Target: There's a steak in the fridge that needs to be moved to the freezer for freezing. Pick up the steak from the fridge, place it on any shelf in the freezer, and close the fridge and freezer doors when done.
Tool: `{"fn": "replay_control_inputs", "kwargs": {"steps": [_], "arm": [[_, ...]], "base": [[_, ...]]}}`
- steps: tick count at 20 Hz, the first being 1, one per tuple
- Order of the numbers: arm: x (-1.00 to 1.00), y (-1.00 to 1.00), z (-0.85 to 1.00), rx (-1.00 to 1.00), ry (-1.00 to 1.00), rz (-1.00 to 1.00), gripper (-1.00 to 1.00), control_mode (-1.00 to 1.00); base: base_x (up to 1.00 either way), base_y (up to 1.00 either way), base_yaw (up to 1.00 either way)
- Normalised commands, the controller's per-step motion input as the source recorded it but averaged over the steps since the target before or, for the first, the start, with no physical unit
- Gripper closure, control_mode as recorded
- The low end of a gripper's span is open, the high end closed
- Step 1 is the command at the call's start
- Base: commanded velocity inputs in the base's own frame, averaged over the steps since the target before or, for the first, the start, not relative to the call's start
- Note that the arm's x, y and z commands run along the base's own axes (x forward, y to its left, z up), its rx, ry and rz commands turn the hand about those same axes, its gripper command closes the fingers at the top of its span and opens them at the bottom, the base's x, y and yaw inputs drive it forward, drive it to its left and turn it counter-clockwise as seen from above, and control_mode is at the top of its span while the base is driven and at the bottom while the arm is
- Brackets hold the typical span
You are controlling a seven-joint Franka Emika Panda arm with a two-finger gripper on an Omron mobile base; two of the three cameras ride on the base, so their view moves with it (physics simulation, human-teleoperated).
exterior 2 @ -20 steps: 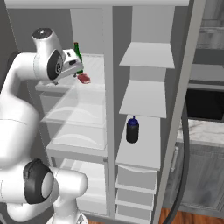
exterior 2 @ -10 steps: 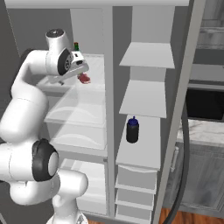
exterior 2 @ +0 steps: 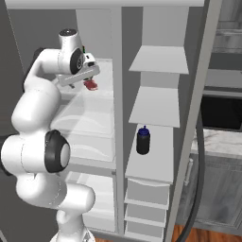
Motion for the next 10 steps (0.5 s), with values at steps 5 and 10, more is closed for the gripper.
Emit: {"fn": "replay_control_inputs", "kwargs": {"steps": [5,10], "arm": [[0.36,0.0,-0.28,-0.03,0.0,0.02,-1.0,-1.0],[0.36,0.0,-0.2,0.0,-0.03,0.01,-1.0,-1.0]], "base": [[0.0,0.0,0.0],[0.0,0.0,0.0]]}}
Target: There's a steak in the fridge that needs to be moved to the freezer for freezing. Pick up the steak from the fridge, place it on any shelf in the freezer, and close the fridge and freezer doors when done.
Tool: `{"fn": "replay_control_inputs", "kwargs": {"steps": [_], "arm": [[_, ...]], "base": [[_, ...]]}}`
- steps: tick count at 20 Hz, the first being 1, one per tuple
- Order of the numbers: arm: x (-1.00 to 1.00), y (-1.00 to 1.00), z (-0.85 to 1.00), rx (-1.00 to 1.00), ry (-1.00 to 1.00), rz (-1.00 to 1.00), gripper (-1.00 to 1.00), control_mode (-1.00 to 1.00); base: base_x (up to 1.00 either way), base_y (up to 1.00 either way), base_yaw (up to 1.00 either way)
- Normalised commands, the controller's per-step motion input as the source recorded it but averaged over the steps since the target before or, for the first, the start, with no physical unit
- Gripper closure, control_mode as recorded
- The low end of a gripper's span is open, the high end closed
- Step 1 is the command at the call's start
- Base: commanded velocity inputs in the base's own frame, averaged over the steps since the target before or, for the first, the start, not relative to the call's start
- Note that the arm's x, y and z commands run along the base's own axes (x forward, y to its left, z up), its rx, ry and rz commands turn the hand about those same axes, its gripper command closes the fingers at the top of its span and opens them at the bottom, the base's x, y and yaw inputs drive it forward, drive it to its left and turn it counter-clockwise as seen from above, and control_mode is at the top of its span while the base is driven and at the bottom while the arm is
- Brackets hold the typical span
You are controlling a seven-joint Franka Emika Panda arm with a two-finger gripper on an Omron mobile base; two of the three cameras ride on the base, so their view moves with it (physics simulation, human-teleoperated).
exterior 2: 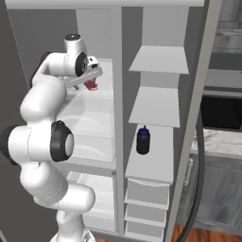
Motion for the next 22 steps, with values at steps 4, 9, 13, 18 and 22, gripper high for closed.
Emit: {"fn": "replay_control_inputs", "kwargs": {"steps": [4,9,13,18,22], "arm": [[0.49,0.0,-0.16,0.0,0.0,0.0,-1.0,-1.0],[0.51,0.0,-0.13,0.0,0.0,0.0,-1.0,-1.0],[0.49,0.0,-0.01,0.0,0.0,0.0,-1.0,-1.0],[0.29,0.0,-0.11,0.0,0.0,0.0,-1.0,-1.0],[0.01,0.0,-0.4,0.0,0.02,0.0,-1.0,-1.0]], "base": [[0.0,0.0,0.0],[0.0,0.0,0.0],[0.0,0.0,0.0],[0.0,0.0,0.0],[0.0,0.0,0.0]]}}
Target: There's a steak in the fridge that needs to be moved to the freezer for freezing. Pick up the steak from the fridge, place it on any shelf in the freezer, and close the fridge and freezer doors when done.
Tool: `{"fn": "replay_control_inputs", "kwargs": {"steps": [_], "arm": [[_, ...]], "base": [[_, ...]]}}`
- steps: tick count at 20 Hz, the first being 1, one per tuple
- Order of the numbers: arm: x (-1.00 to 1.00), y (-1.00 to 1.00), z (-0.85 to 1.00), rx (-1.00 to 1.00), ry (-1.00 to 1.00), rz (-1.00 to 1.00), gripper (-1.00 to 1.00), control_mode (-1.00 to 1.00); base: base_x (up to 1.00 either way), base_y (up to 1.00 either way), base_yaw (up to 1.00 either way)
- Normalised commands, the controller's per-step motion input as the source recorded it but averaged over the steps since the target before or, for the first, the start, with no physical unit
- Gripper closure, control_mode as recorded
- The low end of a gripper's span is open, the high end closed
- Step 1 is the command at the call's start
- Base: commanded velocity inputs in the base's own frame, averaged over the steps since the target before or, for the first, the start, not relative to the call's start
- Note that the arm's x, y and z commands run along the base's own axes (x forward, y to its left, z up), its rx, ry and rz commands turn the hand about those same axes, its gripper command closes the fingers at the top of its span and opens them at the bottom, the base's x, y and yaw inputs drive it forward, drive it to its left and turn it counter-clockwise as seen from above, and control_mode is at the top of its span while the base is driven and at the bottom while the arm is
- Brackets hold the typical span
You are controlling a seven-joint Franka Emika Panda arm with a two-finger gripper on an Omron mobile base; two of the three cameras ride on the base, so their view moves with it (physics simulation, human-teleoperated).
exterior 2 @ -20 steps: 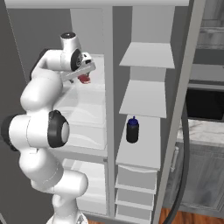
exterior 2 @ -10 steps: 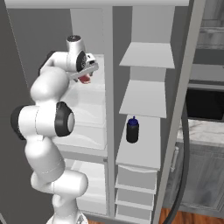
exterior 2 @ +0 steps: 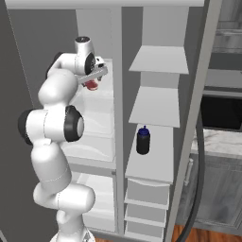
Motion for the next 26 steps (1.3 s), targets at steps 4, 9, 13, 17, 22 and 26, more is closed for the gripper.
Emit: {"fn": "replay_control_inputs", "kwargs": {"steps": [4,9,13,17,22,26], "arm": [[0.0,0.0,-0.54,0.0,0.06,0.02,-1.0,-1.0],[0.0,0.0,-0.69,0.0,0.03,0.04,-1.0,-1.0],[-0.09,0.11,-0.79,0.0,0.04,0.08,-1.0,-1.0],[-0.02,0.03,-0.73,0.0,0.07,0.09,-1.0,-1.0],[0.0,0.0,-0.74,-0.03,0.03,0.1,-1.0,-1.0],[-0.39,0.12,-0.57,-0.1,-0.09,0.1,-1.0,-1.0]], "base": [[0.0,0.0,0.0],[0.0,0.0,0.0],[0.0,0.0,0.0],[0.0,0.0,0.0],[0.0,0.0,0.0],[0.0,0.0,0.0]]}}
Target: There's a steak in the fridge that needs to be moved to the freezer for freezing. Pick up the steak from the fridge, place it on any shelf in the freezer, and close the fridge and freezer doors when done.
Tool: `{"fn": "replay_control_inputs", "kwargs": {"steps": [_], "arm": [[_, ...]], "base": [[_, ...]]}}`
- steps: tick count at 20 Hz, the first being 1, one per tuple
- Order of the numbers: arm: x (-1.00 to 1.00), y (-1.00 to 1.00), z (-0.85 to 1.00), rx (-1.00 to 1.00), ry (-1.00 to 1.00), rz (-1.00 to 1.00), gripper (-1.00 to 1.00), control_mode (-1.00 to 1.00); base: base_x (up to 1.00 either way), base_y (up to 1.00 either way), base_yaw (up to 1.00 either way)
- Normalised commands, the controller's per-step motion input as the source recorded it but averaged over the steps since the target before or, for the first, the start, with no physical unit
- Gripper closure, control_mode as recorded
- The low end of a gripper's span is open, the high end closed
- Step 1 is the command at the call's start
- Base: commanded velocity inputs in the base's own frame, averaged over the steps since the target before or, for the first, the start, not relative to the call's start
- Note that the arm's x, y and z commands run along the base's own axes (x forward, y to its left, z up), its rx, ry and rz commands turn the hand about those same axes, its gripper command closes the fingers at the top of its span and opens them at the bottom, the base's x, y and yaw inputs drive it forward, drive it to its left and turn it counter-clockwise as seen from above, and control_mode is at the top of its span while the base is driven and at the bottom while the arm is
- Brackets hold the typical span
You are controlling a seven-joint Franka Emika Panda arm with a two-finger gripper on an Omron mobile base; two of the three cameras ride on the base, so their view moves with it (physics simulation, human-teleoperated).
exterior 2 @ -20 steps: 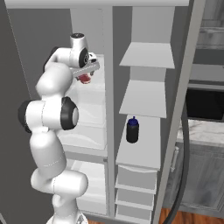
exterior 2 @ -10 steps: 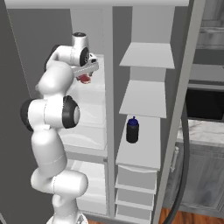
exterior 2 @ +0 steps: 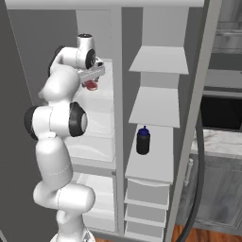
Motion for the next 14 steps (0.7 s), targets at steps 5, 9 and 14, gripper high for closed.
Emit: {"fn": "replay_control_inputs", "kwargs": {"steps": [5,9,14], "arm": [[-0.5,0.07,-0.42,-0.03,0.07,0.07,-1.0,-1.0],[-0.01,0.0,-0.55,0.0,0.25,0.03,-1.0,-1.0],[-0.02,-0.08,-0.97,0.0,0.14,0.05,-1.0,-1.0]], "base": [[0.0,0.0,0.0],[0.0,0.0,0.0],[0.0,0.0,0.0]]}}
